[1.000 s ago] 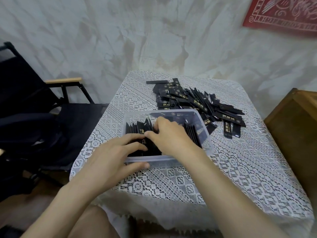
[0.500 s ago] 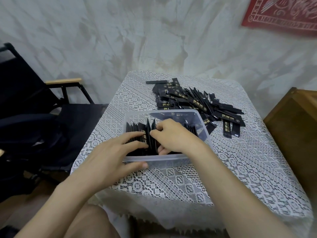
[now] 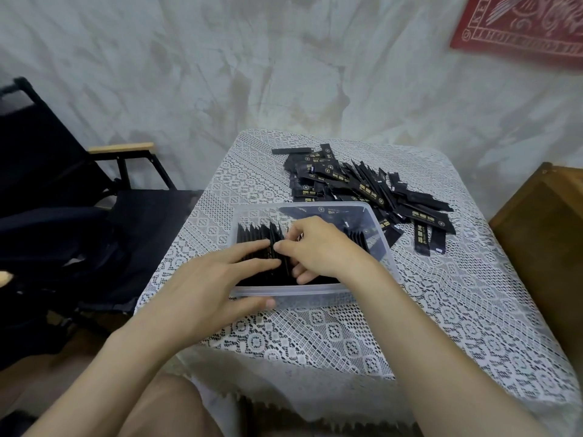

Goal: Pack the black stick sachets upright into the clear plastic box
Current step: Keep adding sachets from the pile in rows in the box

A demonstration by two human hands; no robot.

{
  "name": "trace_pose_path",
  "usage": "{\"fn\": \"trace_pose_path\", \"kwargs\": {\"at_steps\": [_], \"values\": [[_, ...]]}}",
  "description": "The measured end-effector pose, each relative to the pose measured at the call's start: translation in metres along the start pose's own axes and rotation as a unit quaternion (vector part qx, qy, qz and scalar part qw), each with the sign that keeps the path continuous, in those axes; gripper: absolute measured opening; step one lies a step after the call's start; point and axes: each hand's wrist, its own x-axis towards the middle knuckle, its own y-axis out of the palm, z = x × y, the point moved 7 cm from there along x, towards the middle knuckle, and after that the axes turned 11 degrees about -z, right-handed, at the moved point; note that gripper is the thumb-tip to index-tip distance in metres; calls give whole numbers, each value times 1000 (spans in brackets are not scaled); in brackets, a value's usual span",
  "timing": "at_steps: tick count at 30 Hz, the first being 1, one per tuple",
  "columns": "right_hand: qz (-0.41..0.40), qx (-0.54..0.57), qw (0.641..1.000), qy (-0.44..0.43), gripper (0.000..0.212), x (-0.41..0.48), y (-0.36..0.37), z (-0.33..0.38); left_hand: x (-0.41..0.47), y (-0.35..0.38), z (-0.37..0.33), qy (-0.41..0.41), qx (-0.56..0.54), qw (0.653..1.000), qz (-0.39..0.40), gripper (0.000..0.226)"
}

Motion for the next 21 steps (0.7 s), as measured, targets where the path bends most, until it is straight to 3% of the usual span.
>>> {"fn": "trace_pose_path", "kwargs": {"at_steps": [8, 21], "values": [[-5, -4, 1000, 9, 25, -1, -2, 0, 0, 1, 1, -6, -17, 1000, -13, 70], [-15, -80, 997, -14, 20, -11, -10, 11, 0, 2, 1, -10, -17, 1000, -10, 68]]}}
